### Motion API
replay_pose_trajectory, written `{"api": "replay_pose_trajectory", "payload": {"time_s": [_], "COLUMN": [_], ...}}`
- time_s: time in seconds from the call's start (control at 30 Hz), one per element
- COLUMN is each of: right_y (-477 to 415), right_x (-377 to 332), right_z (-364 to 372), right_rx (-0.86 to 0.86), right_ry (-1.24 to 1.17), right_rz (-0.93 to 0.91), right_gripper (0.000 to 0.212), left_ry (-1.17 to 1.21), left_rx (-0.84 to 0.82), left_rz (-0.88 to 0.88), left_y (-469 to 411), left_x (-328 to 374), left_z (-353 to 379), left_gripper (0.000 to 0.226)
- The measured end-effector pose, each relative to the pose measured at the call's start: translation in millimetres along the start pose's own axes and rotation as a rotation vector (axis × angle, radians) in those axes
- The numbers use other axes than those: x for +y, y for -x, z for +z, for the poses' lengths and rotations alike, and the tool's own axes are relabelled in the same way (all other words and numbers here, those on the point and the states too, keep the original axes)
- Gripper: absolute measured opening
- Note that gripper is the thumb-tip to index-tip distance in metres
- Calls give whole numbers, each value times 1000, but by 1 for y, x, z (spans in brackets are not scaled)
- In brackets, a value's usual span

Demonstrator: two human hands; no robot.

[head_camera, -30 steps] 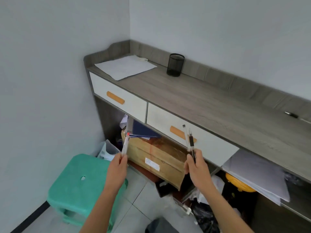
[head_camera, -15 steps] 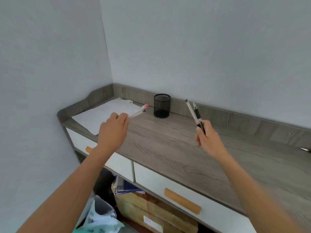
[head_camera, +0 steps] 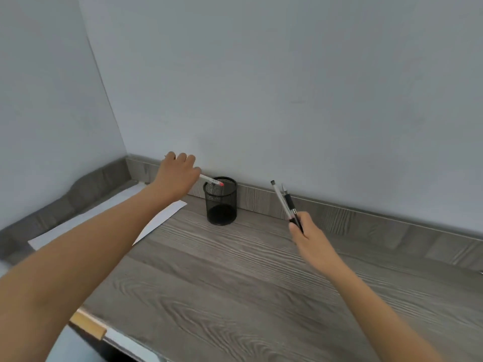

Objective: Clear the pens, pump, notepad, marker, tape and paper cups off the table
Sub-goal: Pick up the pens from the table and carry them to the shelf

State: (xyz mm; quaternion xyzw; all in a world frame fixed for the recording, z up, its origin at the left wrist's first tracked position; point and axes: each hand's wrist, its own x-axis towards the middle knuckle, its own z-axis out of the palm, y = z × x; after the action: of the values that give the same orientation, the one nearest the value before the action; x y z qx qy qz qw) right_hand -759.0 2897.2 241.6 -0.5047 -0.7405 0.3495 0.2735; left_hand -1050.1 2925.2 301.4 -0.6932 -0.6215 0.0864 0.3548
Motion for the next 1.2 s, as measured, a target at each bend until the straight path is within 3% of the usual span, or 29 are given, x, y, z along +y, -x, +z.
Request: {"api": "replay_pose_trajectory", "payload": {"time_s": [0.2,0.37,0.5,0.67,0.77,0.87,0.97,1.07,1.2], "right_y": [-21,-45,-63,-80,-84,-92,-105,-121,-139], "right_x": [-4,-14,-25,-36,-41,-53,-67,-79,-102], "right_z": [2,11,27,40,39,38,37,36,35], "right_rx": [19,-1,-52,-35,-31,-32,-51,-119,-236], "right_ry": [54,140,185,191,181,178,253,406,557], "right_rz": [43,49,52,78,72,24,-13,-19,-27], "right_gripper": [9,9,13,23,24,25,25,23,22], "left_ry": [-141,-154,-109,236,580,827,945,978,927], "left_rx": [122,143,286,454,347,72,-294,-287,-286], "left_rz": [287,394,313,-70,-420,-638,-615,-586,-501], "left_y": [-43,-54,-51,-34,7,62,88,91,93], "left_x": [8,7,5,1,16,48,66,62,62], "left_z": [31,50,66,78,81,90,101,110,114], "left_gripper": [24,26,18,59,56,54,46,54,88]}}
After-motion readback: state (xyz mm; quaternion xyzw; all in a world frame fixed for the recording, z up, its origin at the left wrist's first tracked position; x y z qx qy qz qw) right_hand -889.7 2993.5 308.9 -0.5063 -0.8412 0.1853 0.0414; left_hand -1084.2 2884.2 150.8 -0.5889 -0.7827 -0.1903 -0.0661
